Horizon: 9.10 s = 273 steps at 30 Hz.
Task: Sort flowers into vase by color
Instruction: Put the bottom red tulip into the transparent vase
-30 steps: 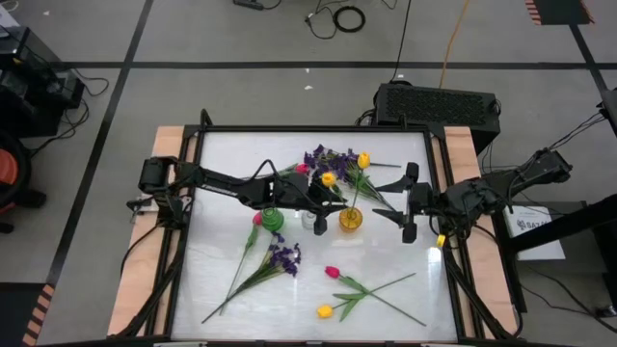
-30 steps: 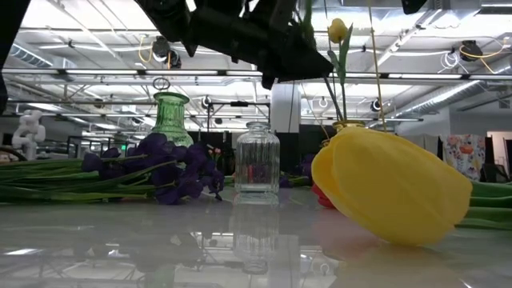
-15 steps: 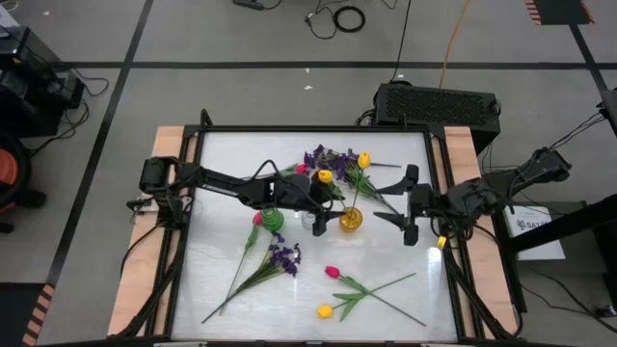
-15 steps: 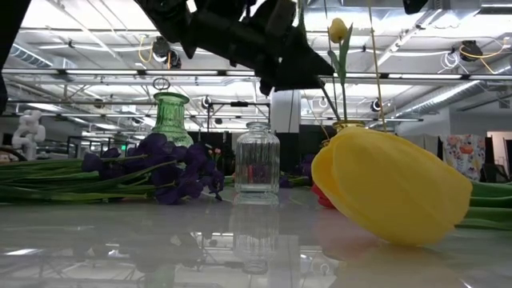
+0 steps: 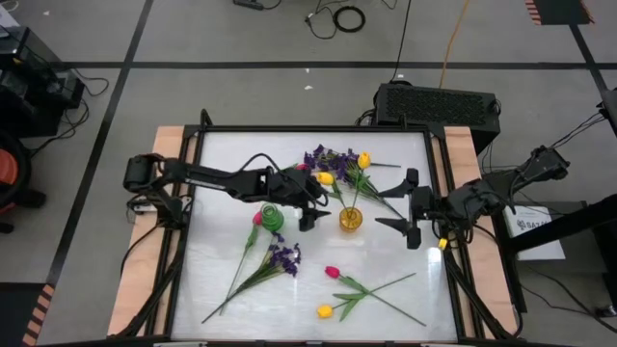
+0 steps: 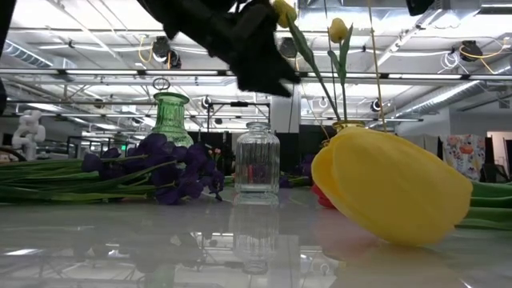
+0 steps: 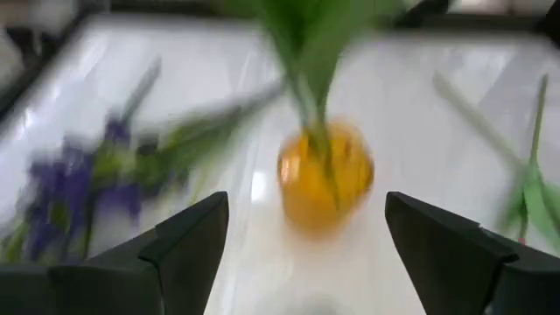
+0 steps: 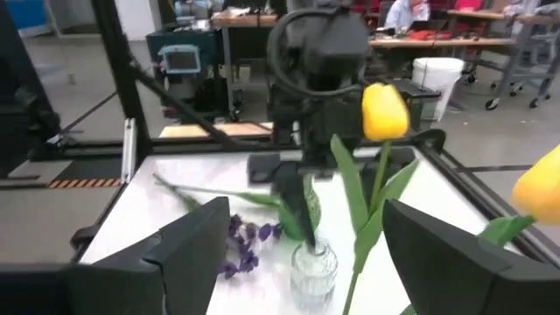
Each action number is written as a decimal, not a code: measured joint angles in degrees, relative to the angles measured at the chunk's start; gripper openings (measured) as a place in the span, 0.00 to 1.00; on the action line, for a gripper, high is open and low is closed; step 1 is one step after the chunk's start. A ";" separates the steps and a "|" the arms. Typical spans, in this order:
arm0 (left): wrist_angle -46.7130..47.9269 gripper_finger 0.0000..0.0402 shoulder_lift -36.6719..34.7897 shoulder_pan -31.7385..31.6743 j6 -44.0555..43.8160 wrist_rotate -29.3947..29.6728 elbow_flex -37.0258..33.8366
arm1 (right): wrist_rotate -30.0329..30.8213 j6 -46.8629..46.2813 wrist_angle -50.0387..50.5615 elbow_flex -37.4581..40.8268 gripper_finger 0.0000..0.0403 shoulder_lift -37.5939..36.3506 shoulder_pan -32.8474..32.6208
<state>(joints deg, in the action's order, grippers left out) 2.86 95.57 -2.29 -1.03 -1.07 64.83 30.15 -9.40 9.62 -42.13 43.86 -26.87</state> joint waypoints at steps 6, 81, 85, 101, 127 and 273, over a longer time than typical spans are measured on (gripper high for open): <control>9.55 0.79 -5.67 0.40 -1.46 3.64 -0.02 | -0.12 -2.38 3.46 -1.76 0.73 0.61 -6.10; 5.34 0.79 -12.87 21.95 -10.29 22.83 0.03 | -6.75 -39.93 12.51 -13.49 0.01 42.97 -13.64; 3.07 0.79 -13.29 21.93 -7.58 23.37 0.03 | -0.03 -31.28 13.52 -13.49 0.01 33.43 -13.71; -11.59 0.79 -11.87 20.29 -1.25 18.27 0.01 | 8.81 10.47 -25.51 -13.49 0.00 25.24 -6.48; -19.44 0.52 -8.63 14.72 -2.65 6.77 0.01 | -4.92 18.02 -44.42 -13.51 0.00 34.10 6.37; -0.30 0.85 -14.88 10.68 1.34 13.39 -12.71 | -12.50 -29.17 5.53 -13.49 0.54 53.13 -20.13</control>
<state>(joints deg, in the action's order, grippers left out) 2.57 80.69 8.39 0.31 12.32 52.12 17.65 -38.57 15.16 -55.61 96.99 -47.00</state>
